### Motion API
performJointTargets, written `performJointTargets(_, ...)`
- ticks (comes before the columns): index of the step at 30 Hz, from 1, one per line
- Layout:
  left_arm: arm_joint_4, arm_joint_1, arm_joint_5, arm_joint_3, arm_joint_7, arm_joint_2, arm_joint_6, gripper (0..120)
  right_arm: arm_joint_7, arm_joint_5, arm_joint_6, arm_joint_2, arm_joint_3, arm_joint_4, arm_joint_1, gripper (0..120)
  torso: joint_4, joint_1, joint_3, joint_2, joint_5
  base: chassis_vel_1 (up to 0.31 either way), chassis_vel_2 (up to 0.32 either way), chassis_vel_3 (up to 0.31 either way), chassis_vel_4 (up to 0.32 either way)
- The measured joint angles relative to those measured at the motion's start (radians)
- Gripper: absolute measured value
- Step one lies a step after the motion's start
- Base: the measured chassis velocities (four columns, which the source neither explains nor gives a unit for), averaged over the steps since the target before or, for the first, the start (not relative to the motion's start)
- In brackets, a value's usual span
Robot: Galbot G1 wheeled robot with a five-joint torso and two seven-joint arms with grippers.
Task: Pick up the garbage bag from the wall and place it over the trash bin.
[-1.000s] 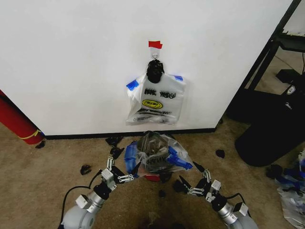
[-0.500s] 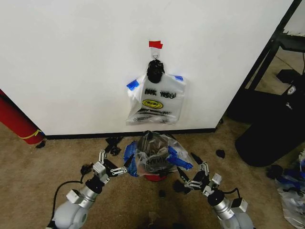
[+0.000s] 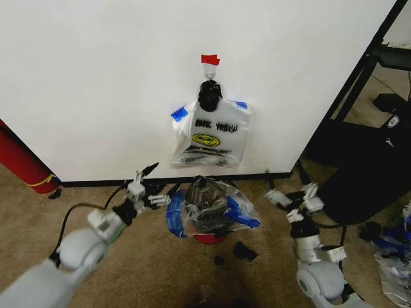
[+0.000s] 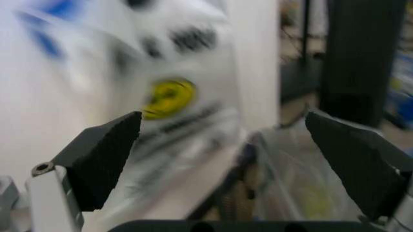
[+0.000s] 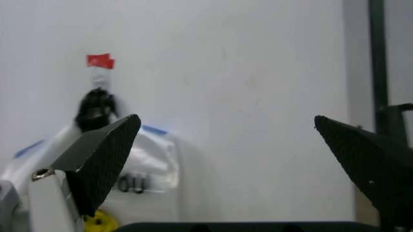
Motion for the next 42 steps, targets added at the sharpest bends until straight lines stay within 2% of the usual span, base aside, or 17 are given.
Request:
performJointTargets(3,0.054,-0.138,-0.041,0.113,0.019,-0.006,0.045,100,0.009,-0.031,-0.021,0.0,0.024,0.02,-0.018,100,-0.0001,0.0,0.0,0.0,0.0002,0.0,0.0,0.0,0.0)
performJointTargets(4,0.074,-0.207,-0.071,0.166,0.03,-0.015,0.084,100,0.009,-0.049,-0.026,0.0,0.034,0.025,-0.025,100,-0.0001,0.0,0.0,0.0,0.0001,0.0,0.0,0.0,0.0)
performJointTargets(5,0.074,-0.207,-0.071,0.166,0.03,-0.015,0.084,100,0.009,-0.049,-0.026,0.0,0.034,0.025,-0.025,100,-0.0001,0.0,0.0,0.0,0.0001,0.0,0.0,0.0,0.0)
performJointTargets(8,0.099,-0.33,-0.139,0.279,0.034,-0.044,0.156,100,0.007,-0.074,-0.032,0.006,0.052,0.031,-0.032,100,0.0002,0.0,0.0,0.0,0.0003,0.0,0.0,0.0,0.0)
performJointTargets(10,0.099,-0.407,-0.212,0.351,0.029,-0.066,0.244,100,0.006,-0.081,-0.037,0.014,0.056,0.035,-0.037,100,0.0001,0.0,0.0,0.0,0.0005,0.0,0.0,0.0,0.0)
performJointTargets(12,0.098,-0.466,-0.273,0.401,0.012,-0.093,0.33,100,0.006,-0.084,-0.04,0.02,0.056,0.037,-0.04,100,0.0003,0.0,0.0,0.0,0.0005,0.0,0.0,0.0,0.0)
performJointTargets(13,0.098,-0.466,-0.273,0.401,0.012,-0.093,0.33,100,0.006,-0.084,-0.04,0.02,0.056,0.037,-0.04,100,0.0003,0.0,0.0,0.0,0.0005,0.0,0.0,0.0,0.0)
performJointTargets(16,0.133,-0.54,-0.299,0.455,-0.017,-0.139,0.399,100,0.008,-0.089,-0.04,0.029,0.057,0.038,-0.042,100,0.0005,0.0,0.0,0.0,0.0008,0.0,0.0,0.0,0.0)
performJointTargets(23,0.272,-0.659,-0.191,0.527,-0.044,-0.233,0.435,100,0.01,-0.093,-0.046,0.034,0.065,0.055,-0.058,100,0.0003,0.0,0.0,0.0,0.0006,0.0,0.0,0.0,0.0)
performJointTargets(27,0.357,-0.713,-0.089,0.576,0.003,-0.269,0.454,100,0.01,-0.098,-0.048,0.039,0.078,0.072,-0.077,100,0.0004,0.0,0.0,0.0,0.0005,0.0,0.0,0.0,0.0)
performJointTargets(30,0.38,-0.729,-0.057,0.595,0.031,-0.278,0.464,100,0.01,-0.101,-0.048,0.043,0.081,0.077,-0.083,100,0.0005,0.0,0.0,0.0,0.0006,0.0,0.0,0.0,0.0)
performJointTargets(34,0.468,-0.784,0.031,0.678,0.102,-0.319,0.478,100,0.018,-0.111,-0.042,0.063,0.087,0.1,-0.112,100,0.0004,0.0,0.0,0.0,0.0006,0.0,0.0,0.0,0.0)
performJointTargets(42,0.536,-0.838,0.082,0.769,0.154,-0.364,0.495,99,0.028,-0.125,-0.027,0.069,0.098,0.113,-0.146,100,0.0003,0.0,0.0,0.0,0.0006,0.0,0.0,0.0,0.0)
